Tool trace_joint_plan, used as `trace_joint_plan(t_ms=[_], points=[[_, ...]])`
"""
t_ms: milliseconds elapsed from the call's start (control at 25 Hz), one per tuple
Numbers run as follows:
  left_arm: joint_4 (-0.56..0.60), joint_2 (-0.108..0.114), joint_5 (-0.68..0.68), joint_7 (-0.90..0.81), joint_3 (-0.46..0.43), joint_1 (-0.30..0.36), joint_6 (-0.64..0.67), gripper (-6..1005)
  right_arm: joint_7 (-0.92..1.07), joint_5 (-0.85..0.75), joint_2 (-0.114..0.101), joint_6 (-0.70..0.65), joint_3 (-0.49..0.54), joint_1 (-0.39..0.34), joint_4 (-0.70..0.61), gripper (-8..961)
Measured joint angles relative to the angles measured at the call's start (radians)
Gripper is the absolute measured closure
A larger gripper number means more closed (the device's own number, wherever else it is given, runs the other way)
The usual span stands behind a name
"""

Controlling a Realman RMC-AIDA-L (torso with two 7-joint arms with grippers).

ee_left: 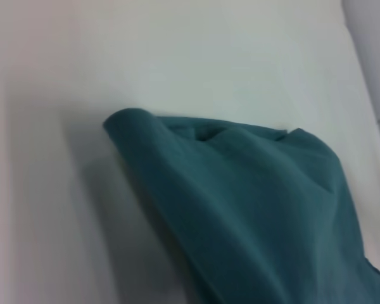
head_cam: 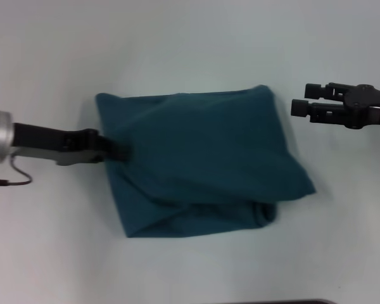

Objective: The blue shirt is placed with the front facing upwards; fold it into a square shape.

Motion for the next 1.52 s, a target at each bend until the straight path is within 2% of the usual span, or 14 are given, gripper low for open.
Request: trace_joint_plan(t_ms=[240,400,680,840,920,960,1000,1120,1200,1280,1320,1400,1520], points=[[-0.031,0.037,0.002,0.048,-0.071,0.049,0.047,854,0.011,0.000,0.011,0.014,0.000,0.005,0.007,102],[-0.026,0.052,0.001,0.106,-0.108,0.054,0.068,854,0.012,0.000,0.012,0.034,0.001,0.008,0.028,102],[-0.064,0.040,-0.001,0.170,-0.123,0.055,0.048,855,0.011,0.000,0.012,0.043,0.001,0.019,0.041,102],[-0.088,0.044,0.030,0.173,-0.131,0.056,0.047,689,0.014,0.000,0.015,0.038,0.001,0.028,0.048,102],[-0.155,0.044,0.044,0.174,-0.150,0.096,0.073,596,0.016,0.001,0.016,0.038,0.001,0.031,0.051,102],[-0.155,0.044,0.044,0.174,-0.150,0.096,0.073,549,0.017,0.001,0.016,0.041,0.001,0.033,0.051,102],[-0.193,0.040,0.044,0.183,-0.163,0.119,0.081,502,0.017,0.001,0.017,0.045,0.001,0.033,0.051,101],[-0.311,0.009,0.020,0.262,-0.219,0.184,0.118,378,0.021,0.006,0.019,0.058,0.002,0.033,0.053,101],[-0.365,-0.022,-0.022,0.386,-0.265,0.220,0.162,296,0.021,0.012,0.020,0.061,0.002,0.033,0.058,101],[-0.380,-0.056,-0.076,0.546,-0.291,0.252,0.205,267,0.020,0.018,0.021,0.062,0.002,0.034,0.064,101],[-0.375,-0.072,-0.094,0.614,-0.294,0.267,0.222,253,0.019,0.021,0.021,0.062,0.002,0.034,0.066,101],[-0.321,-0.090,-0.134,0.766,-0.282,0.289,0.240,224,0.018,0.025,0.022,0.065,0.002,0.035,0.068,101],[-0.161,-0.088,-0.186,0.957,-0.259,0.301,0.253,181,0.018,0.039,0.023,0.067,0.001,0.036,0.068,101]])
